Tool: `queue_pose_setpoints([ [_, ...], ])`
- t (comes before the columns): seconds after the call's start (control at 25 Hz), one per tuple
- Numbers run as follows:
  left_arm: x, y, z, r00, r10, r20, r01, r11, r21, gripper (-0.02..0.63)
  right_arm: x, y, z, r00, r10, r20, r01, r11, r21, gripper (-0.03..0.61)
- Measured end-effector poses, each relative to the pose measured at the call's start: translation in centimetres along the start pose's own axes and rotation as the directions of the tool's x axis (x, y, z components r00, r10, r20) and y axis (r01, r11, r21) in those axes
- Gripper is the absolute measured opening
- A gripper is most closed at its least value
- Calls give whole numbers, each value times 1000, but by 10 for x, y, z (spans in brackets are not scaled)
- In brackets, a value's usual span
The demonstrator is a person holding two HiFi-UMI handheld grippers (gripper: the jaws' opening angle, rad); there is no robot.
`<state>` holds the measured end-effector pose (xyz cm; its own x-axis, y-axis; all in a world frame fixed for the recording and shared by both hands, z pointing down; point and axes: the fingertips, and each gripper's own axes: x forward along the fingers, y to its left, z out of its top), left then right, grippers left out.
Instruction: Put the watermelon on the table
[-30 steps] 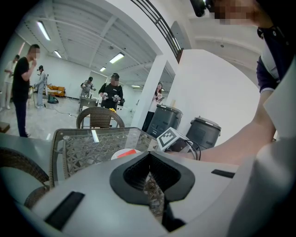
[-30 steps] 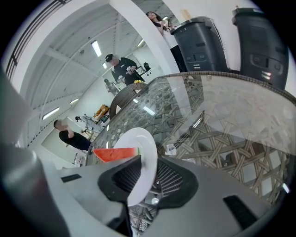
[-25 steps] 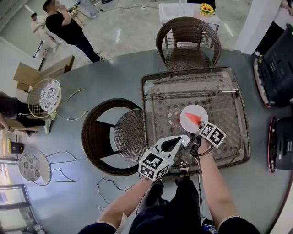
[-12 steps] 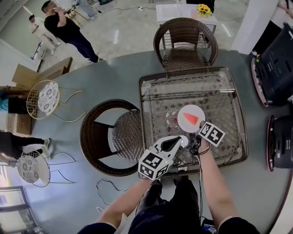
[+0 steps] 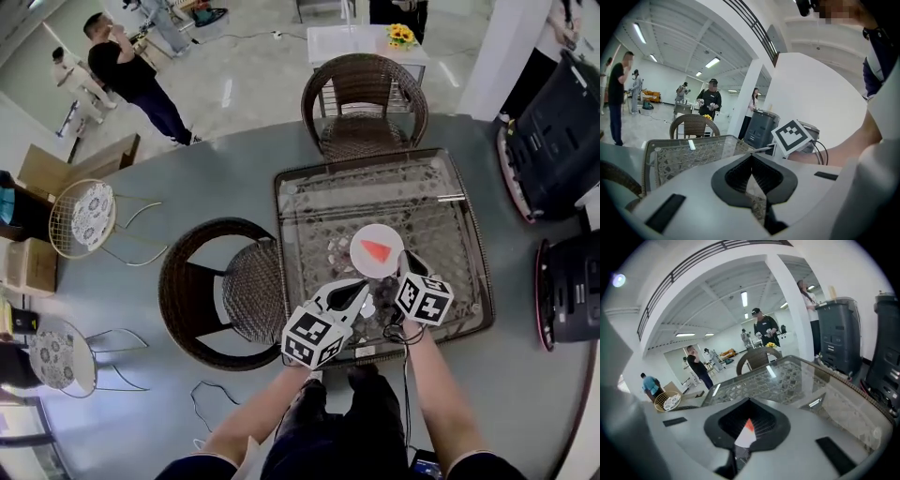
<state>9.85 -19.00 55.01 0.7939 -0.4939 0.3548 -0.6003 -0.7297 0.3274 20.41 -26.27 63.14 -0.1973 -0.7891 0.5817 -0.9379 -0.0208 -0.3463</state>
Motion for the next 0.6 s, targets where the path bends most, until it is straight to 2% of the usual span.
queue_pose_setpoints([
  [0.16, 2, -8, 10, 1000, -11, 15, 11, 1000, 13, 5, -30, 24, 24, 993, 88, 81, -83, 995, -61, 3],
  [0.32, 0, -13, 22, 999, -17, 36, 16, 1000, 14, 5, -64, 49, 47, 974, 170, 152, -149, 979, -142, 3],
  [0.6, -13, -24, 41, 998, -32, 48, 30, 999, 31, 5, -110, 80, 69, 945, 275, 176, -219, 934, -283, 3],
])
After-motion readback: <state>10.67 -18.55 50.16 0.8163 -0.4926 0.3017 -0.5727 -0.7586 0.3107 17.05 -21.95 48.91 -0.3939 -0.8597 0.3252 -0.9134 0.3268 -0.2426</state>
